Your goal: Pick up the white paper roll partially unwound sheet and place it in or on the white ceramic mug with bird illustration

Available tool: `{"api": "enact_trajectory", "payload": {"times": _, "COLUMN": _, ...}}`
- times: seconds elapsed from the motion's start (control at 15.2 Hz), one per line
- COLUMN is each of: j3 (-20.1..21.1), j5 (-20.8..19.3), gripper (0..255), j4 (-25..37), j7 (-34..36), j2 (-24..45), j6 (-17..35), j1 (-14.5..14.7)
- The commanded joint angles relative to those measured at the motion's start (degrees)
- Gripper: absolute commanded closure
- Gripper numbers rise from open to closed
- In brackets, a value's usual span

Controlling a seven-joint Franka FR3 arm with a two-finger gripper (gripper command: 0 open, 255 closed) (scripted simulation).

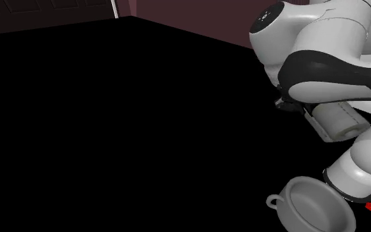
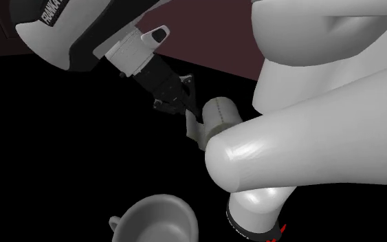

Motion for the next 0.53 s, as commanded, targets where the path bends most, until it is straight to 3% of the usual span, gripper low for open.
{"api": "enact_trajectory", "payload": {"times": 0.0, "j3": 2.8, "j5": 3.3, "gripper": 255, "j4": 1.4, "j7": 2.7, "j2": 0.1, "j6": -2.6, "j1": 1.3}}
{"api": "enact_trajectory", "payload": {"times": 0.46, "j3": 12.2, "j5": 12.4, "gripper": 255, "j4": 8.9, "j7": 11.9, "j2": 3.1, "j6": -8.1, "j1": 2.7}}
